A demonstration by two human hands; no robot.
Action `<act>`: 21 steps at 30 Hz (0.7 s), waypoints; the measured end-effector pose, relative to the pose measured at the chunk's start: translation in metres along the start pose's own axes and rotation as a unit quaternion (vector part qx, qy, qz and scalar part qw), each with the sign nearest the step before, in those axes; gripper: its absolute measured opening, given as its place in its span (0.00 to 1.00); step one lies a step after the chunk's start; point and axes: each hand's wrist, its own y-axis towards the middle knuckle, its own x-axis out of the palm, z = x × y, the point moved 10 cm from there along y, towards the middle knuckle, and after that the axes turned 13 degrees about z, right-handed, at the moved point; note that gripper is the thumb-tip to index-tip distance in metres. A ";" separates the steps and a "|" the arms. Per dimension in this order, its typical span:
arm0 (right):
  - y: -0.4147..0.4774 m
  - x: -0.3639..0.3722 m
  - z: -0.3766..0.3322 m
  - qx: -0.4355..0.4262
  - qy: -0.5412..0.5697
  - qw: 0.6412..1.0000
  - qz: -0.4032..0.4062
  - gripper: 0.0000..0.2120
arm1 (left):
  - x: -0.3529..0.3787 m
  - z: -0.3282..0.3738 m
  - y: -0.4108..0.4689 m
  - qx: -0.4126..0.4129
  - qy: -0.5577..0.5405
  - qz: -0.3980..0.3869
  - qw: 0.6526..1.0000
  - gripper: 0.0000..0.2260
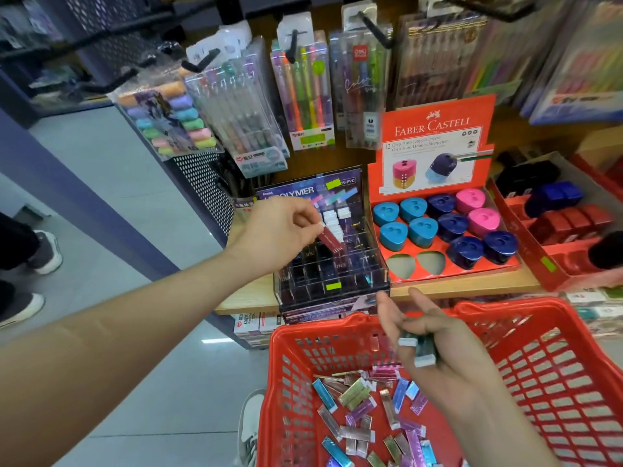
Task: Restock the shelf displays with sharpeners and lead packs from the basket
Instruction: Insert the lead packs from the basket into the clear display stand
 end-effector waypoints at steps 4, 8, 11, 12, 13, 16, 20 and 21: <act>-0.007 0.007 0.002 0.007 -0.027 0.999 -0.031 0.26 | 0.007 0.014 -0.001 0.078 0.063 0.000 0.995 0.02; -0.008 0.005 0.003 0.013 -0.048 0.999 -0.023 0.16 | 0.016 0.024 -0.006 0.139 0.118 -0.005 0.983 0.06; -0.008 0.006 0.005 0.011 -0.072 0.997 -0.024 0.18 | 0.019 0.034 -0.008 0.180 0.137 0.008 0.974 0.06; -0.007 0.007 0.004 0.009 -0.071 0.997 -0.026 0.19 | 0.021 0.036 -0.008 0.188 0.139 0.010 0.972 0.07; -0.007 0.008 0.003 0.008 -0.064 0.997 -0.033 0.19 | 0.024 0.037 -0.007 0.192 0.144 0.007 0.971 0.07; -0.009 0.013 0.003 0.008 -0.025 0.998 -0.055 0.15 | 0.038 0.032 -0.006 0.198 0.173 -0.016 0.965 0.07; -0.012 0.017 0.000 0.001 0.016 0.998 -0.067 0.18 | 0.043 0.029 -0.008 0.208 0.216 -0.036 0.953 0.07; -0.013 0.018 -0.003 -0.004 0.022 0.998 -0.065 0.19 | 0.038 0.031 -0.009 0.194 0.205 -0.025 0.959 0.07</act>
